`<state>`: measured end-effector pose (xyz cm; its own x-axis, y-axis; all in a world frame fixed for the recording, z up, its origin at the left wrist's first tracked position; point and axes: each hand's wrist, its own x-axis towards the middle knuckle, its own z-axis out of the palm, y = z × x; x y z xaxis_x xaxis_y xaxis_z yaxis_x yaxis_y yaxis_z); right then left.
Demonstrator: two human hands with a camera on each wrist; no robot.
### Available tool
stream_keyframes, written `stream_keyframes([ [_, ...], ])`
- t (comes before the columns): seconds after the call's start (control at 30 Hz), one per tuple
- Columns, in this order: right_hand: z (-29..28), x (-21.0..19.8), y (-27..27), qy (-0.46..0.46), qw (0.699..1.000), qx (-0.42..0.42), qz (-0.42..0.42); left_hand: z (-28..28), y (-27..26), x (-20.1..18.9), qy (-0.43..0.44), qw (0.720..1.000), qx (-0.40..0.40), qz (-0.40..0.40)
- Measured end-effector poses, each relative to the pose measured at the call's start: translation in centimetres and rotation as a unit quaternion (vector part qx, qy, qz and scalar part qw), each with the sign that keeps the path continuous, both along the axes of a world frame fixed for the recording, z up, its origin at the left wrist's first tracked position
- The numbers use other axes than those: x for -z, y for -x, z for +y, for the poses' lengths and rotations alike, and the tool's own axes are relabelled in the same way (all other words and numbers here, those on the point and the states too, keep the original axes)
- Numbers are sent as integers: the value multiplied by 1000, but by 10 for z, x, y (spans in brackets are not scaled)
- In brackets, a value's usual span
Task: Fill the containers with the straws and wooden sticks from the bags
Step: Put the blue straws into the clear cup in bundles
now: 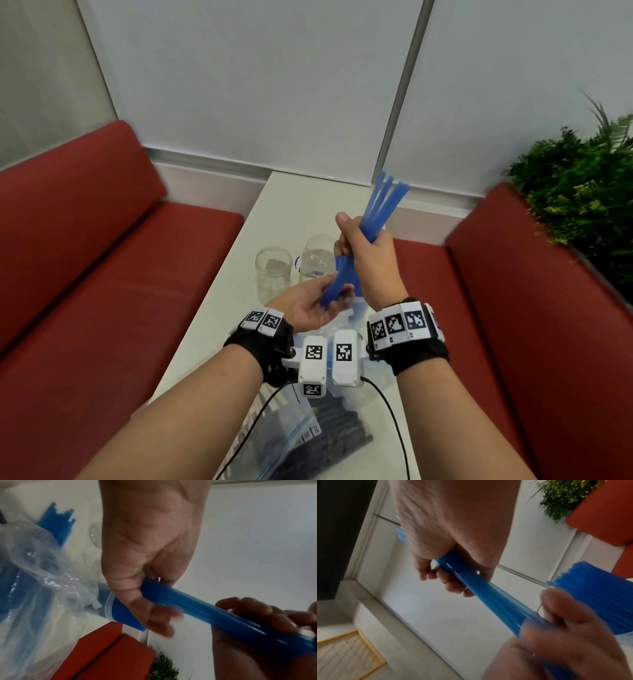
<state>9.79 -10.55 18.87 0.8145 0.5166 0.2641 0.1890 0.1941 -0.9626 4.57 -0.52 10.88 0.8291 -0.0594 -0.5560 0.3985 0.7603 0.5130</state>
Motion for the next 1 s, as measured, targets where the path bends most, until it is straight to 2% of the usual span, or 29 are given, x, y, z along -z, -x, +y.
stream_keyframes([
  [0.07,4,13,3,40,999,23,13,-2,3,8,-38,999,-8,15],
  [0.13,3,25,2,73,997,12,11,-3,3,18,-60,997,-25,32],
  [0.2,-1,27,-8,130,991,-29,-15,1,2,26,-81,995,-47,41],
  [0.3,-15,15,-35,244,964,-96,-40,16,-5,33,-130,988,-72,44],
  [0.4,-28,4,-61,308,939,-148,-29,29,-15,39,-187,979,-75,38],
  [0.47,-32,4,-74,305,942,-137,-16,34,-21,47,-245,967,-59,44],
  [0.53,-32,8,-87,319,943,-99,-17,40,-25,63,-329,942,-36,58],
  [0.57,-32,11,-93,334,939,-81,-19,44,-26,72,-388,919,-20,63],
  [0.6,-32,14,-99,353,933,-63,-21,48,-25,82,-462,884,3,66],
  [0.67,-33,19,-110,386,922,-30,-26,58,-24,102,-614,781,98,55],
  [0.73,-31,22,-121,396,918,-7,-34,64,-25,121,-699,674,238,27],
  [0.8,-25,27,-128,404,913,4,-51,63,-28,138,-735,581,351,0],
  [0.9,-15,40,-130,424,904,5,-56,56,-32,155,-773,455,442,-7],
  [0.93,-11,46,-130,429,902,-1,-58,54,-32,160,-782,423,457,-2],
  [1.0,-6,60,-130,435,897,-15,-69,52,-32,167,-795,377,475,12],
])
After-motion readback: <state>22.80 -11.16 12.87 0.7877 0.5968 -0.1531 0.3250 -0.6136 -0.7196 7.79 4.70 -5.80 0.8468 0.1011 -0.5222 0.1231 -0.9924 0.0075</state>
